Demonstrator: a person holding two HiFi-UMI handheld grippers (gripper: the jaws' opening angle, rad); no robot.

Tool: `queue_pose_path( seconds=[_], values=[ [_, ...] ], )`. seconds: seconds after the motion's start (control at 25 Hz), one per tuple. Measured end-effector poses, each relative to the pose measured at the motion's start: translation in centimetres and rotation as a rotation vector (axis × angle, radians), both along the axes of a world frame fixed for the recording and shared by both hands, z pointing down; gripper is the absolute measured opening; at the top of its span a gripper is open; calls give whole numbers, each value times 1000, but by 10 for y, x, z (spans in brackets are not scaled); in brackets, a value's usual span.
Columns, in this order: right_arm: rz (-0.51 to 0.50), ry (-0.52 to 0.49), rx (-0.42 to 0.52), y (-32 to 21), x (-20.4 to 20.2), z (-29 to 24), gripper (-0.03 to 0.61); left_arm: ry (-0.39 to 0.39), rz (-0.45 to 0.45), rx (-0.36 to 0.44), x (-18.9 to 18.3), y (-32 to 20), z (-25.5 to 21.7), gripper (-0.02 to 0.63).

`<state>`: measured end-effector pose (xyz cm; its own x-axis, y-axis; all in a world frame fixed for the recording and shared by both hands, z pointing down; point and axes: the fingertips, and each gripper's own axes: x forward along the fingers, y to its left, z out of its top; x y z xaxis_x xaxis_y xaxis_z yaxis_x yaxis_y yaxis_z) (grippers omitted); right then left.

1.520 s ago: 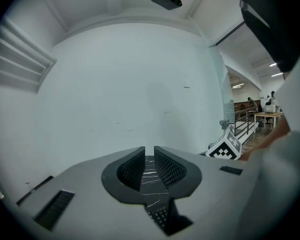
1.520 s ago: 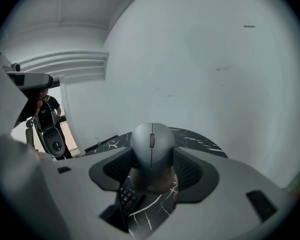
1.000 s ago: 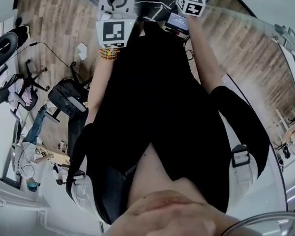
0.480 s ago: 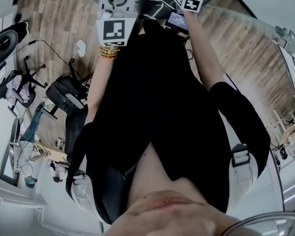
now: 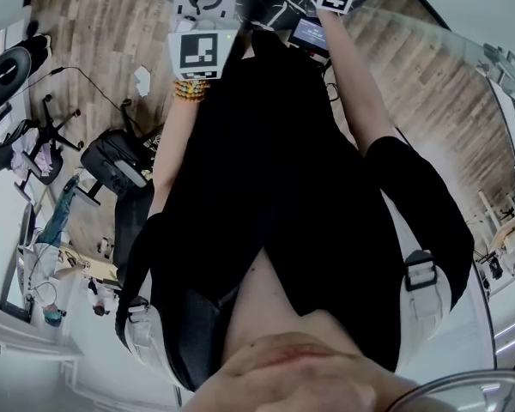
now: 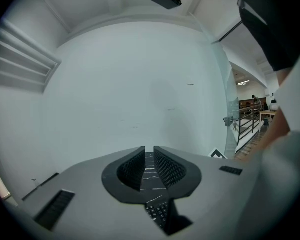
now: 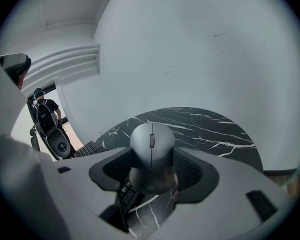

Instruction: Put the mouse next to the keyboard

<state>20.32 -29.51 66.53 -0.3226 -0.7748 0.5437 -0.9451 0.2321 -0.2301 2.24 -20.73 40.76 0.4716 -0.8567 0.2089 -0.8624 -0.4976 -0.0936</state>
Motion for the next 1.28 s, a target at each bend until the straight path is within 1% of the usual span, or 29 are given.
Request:
queue_pose_path(
  seconds=[0.16, 0.36, 0.64, 0.84, 1.28],
  values=[
    [10, -11, -13, 0, 0, 8, 267, 2, 0, 2, 0, 2, 0, 58],
    [31, -79, -57, 2, 4, 23, 267, -8, 7, -5, 4, 7, 4, 58],
    [113, -115, -124, 10, 19, 48, 267, -25, 9, -18, 6, 11, 10, 58],
    [144, -102, -152, 13, 26, 61, 267, -27, 9, -22, 6, 11, 12, 58],
    [92, -54, -211, 28, 19, 85, 267, -37, -1, -35, 0, 11, 16, 58]
  ],
)
